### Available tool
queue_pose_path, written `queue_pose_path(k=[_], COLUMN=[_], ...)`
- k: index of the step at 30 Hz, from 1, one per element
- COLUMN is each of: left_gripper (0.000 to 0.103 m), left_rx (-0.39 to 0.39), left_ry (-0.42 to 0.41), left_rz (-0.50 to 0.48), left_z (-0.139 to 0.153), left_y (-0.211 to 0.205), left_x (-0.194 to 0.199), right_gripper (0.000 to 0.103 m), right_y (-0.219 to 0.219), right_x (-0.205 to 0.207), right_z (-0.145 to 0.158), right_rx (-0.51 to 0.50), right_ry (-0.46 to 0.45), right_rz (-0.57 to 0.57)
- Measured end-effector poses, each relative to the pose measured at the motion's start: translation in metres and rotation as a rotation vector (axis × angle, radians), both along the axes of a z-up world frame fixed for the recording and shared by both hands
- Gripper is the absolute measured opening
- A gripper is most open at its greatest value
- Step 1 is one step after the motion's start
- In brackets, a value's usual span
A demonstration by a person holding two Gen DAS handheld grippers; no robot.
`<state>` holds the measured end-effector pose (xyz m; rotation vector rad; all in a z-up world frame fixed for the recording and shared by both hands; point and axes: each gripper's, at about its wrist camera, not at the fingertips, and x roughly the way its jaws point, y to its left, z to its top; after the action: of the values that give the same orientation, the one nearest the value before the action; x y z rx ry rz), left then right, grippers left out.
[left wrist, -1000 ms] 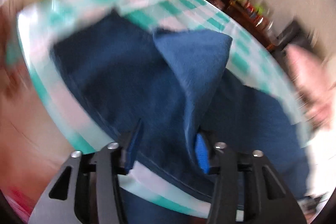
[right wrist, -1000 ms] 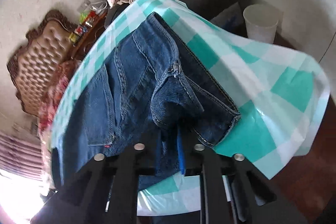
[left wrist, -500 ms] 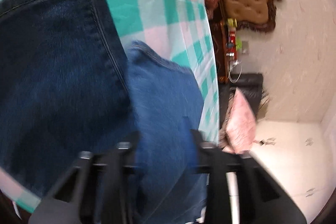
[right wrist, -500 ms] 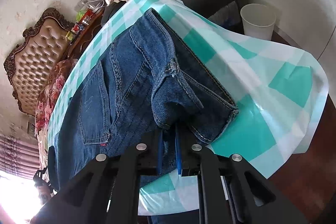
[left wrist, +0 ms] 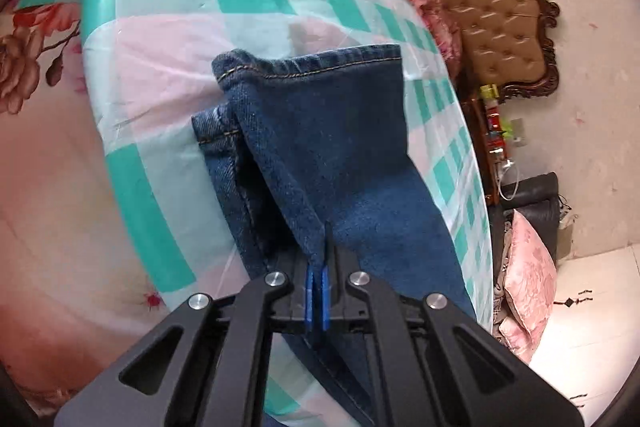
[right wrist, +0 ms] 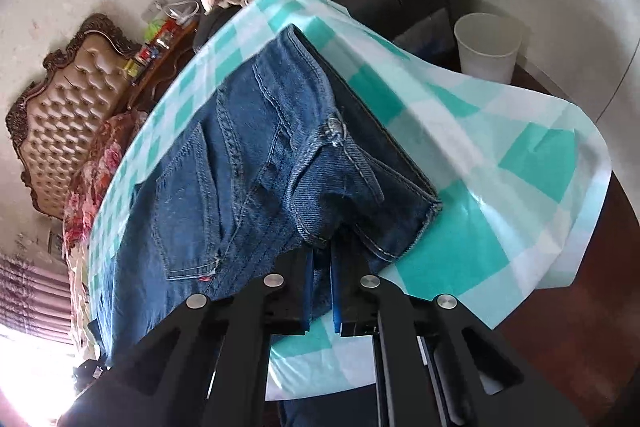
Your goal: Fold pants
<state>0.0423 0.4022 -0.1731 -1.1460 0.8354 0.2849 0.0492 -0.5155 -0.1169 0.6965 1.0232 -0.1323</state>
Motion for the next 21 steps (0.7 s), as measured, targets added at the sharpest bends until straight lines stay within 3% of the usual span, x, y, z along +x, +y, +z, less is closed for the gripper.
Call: queue_pose_path(k=[3, 7, 10, 12, 14, 18, 19, 21], left_gripper=[0.002, 0.002, 0.002, 0.002, 0.002, 0.002, 0.002, 0.002], left_rx=[-0.006, 0.032, 0.09, 0.169, 0.144, 0.058, 0.036, 0.003], left_ry=[-0.02, -0.078, -0.216, -0.277, -0.275, -0.092, -0.047, -0.012], left_rz=[-0.026, -0.119, -0.102, -0.073, -0.063, -0.07, -0.073, -0.057], left_z=[0.024, 0.091, 0.159, 0.182, 0.157, 0.054, 0.027, 0.001], left_y=[0.002, -0.003, -0.013, -0.02, -0.018, -0.017, -0.016, -0.015], left_x=[0.025, 0.099, 0.093, 0.067, 0.03, -0.011, -0.02, -0.027], right_gripper=[0.006, 0.005, 0.005, 0.005, 0.005, 0.005, 0.005, 0.005], right_y=[0.001, 0.001, 0.009, 0.014, 0.01, -0.006, -0.005, -0.003], right_x=[0.015, 0.072, 0.081, 0.06, 0.037, 0.017, 0.015, 0.012], right_z=[0.017, 0.074, 0.138, 0.155, 0.13, 0.032, 0.013, -0.004], right_rx=[-0.007, -0.029, -0.092, -0.118, -0.123, -0.074, -0.082, -0.093], right_ry=[-0.016, -0.096, -0.242, -0.307, -0.256, -0.038, 0.003, 0.041], right_rz=[0.033, 0.106, 0.112, 0.119, 0.099, 0.07, 0.075, 0.073])
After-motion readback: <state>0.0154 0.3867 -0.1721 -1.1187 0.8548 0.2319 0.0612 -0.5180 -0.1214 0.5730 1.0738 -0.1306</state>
